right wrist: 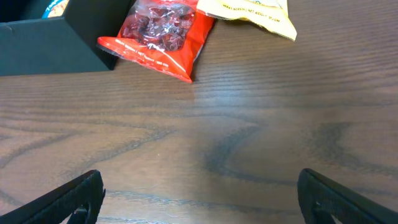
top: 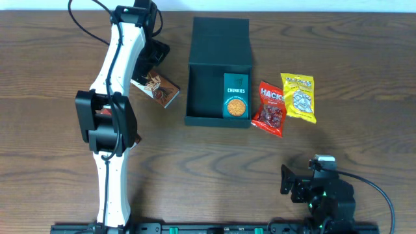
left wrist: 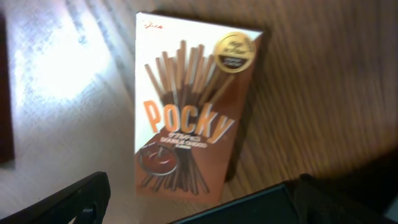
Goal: Pack container
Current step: 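Move the left gripper to the Pocky box and grasp it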
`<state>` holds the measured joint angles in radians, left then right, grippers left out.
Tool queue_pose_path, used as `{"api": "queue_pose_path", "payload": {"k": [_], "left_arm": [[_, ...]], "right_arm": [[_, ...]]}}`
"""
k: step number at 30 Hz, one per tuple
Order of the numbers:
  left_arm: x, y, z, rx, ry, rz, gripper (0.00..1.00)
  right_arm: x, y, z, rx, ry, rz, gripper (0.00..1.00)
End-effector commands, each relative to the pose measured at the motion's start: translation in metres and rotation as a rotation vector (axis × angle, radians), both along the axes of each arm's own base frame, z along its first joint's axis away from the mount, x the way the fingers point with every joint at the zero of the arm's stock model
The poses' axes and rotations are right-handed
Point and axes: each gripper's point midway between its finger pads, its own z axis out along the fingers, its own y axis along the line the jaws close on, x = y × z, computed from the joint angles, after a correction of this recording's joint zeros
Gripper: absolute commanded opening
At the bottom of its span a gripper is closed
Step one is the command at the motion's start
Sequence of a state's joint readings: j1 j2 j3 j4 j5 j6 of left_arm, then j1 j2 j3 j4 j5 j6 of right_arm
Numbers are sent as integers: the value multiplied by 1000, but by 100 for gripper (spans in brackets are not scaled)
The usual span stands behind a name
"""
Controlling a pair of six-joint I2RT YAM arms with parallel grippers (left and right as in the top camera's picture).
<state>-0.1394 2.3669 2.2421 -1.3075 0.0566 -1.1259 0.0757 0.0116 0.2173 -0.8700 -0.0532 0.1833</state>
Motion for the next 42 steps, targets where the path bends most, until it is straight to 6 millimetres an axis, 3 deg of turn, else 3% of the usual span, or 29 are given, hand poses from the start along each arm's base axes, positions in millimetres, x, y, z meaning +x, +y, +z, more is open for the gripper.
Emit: {"api": "queue_pose_path", "payload": {"k": [1, 11, 18, 23, 42], "left_arm": [[-5, 2, -1, 13, 23, 34, 95], [-25, -8, -42, 47, 100, -102, 95], [-26, -7, -57, 46, 100, -109, 95], [-17, -8, -59, 43, 62, -151, 95], [-20, 0, -70, 28, 98, -171, 95]], "right_arm": [[-2, -1, -5, 13, 15, -17, 99], [-2, -1, -5, 13, 15, -17, 99], [-2, -1, -5, 13, 15, -17, 99], [-2, -1, -5, 13, 15, -17, 99], [-2, -1, -5, 13, 15, -17, 99]]}}
